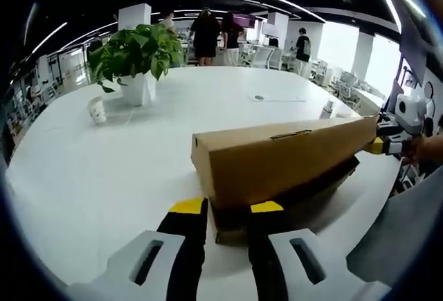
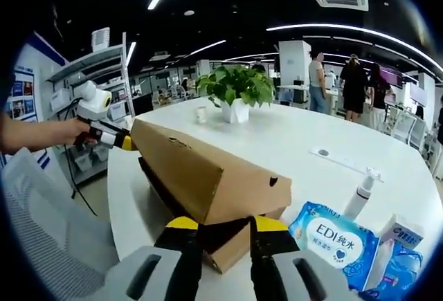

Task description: Operate the shoe box by opening the lid, removing the specified soft item, and placing it in the target area until the item is outside and the box remains undamaged.

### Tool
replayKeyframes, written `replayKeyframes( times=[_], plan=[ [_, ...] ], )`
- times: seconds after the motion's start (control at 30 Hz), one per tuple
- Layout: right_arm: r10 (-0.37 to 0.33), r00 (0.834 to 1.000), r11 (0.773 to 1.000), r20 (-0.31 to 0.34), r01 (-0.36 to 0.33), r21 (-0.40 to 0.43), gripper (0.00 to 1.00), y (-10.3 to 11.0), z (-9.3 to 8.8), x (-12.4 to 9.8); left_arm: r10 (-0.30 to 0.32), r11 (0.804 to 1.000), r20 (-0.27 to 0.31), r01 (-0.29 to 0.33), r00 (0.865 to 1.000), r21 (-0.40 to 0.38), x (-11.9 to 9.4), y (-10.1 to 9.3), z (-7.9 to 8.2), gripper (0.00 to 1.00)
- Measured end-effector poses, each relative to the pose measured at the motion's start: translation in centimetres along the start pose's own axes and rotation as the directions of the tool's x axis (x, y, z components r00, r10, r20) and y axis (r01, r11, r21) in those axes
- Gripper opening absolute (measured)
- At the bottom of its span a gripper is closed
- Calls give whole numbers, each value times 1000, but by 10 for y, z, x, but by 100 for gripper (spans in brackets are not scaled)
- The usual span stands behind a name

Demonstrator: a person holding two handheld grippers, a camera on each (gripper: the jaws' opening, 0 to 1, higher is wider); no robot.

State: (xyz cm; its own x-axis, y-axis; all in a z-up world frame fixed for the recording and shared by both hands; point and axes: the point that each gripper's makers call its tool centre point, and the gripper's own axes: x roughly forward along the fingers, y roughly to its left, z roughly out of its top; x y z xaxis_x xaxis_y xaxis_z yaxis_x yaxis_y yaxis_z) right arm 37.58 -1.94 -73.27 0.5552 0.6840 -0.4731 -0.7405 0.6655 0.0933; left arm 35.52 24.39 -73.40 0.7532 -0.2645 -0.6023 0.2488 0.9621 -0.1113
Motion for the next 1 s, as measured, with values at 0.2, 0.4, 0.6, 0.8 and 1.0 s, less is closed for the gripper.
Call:
replayKeyframes(
  times=[0.2,0.4,0.6,0.8,1.0],
  plan=[
    [2,1000,1000,-4,-2,-12,28,1,-3,1,-12,1000,-2,12,1000,4,1,-2,-3,27],
    [12,1000,1000,-7,-12,-27,31,5,-5,3,-26,1000,-3,26,1000,1,1,-2,-7,30],
    [18,1000,999,-16,-19,-42,34,6,-10,5,-28,999,-17,29,999,20,3,-3,-13,31],
    [24,999,998,-25,-26,-61,36,10,-14,6,-31,998,-38,33,999,58,5,-6,-18,33],
    [31,999,996,-38,-34,-83,38,13,-18,7,-32,994,-64,39,997,101,6,-9,-25,35]
  ],
)
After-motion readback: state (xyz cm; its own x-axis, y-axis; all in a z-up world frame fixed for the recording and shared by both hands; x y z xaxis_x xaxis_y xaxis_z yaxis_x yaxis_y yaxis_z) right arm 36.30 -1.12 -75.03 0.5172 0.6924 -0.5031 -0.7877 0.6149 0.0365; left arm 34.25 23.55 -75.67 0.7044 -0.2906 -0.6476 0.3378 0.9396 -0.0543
